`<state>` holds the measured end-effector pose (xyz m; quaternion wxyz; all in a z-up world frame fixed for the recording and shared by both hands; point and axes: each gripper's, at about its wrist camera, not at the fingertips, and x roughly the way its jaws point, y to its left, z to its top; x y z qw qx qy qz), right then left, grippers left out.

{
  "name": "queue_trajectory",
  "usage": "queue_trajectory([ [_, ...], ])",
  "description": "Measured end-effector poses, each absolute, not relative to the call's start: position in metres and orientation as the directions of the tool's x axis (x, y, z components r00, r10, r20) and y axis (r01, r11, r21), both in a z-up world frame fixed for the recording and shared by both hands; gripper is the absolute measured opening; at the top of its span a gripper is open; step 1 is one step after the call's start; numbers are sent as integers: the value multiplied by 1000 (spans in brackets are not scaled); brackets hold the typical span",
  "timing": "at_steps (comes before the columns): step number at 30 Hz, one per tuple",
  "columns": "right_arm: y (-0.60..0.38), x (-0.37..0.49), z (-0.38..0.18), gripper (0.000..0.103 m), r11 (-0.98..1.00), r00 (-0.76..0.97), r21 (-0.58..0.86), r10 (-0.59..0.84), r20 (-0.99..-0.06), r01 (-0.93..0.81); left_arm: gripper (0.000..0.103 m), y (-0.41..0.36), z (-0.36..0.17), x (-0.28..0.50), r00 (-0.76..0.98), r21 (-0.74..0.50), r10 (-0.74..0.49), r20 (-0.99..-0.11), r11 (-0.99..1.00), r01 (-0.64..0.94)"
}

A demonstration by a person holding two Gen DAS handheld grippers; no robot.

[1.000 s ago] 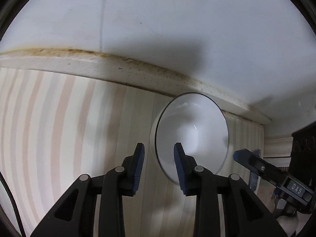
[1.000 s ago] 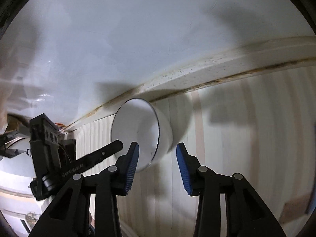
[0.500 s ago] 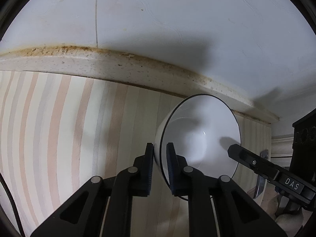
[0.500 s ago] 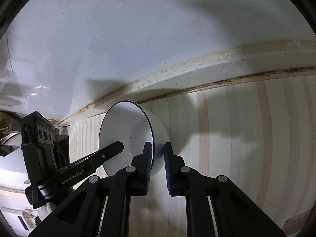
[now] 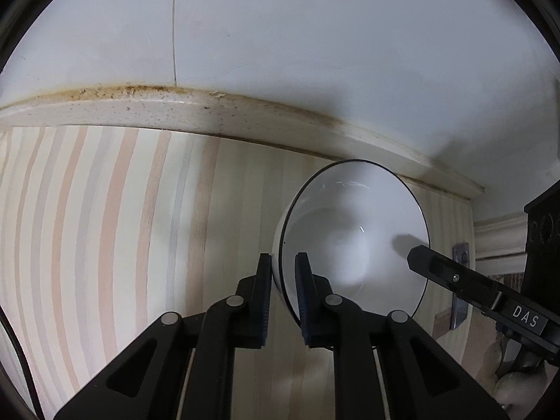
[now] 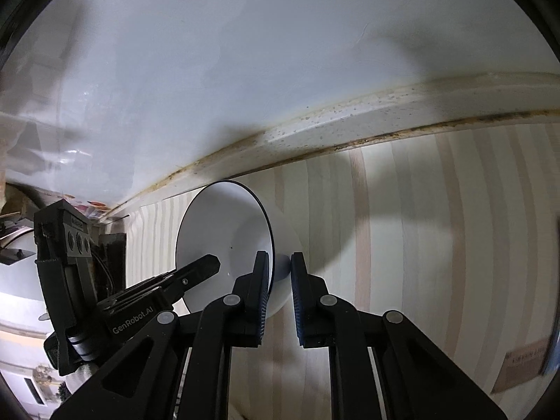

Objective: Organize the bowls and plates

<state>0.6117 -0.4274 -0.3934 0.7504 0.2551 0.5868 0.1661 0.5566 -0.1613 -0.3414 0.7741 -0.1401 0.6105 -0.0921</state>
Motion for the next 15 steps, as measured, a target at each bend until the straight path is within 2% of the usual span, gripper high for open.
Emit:
queue_trajectory([
  [15,-444,510,-340,14,802,347,590,528,-775,98,11,-190,-293,490,248,-312,-326,-912,945,95],
])
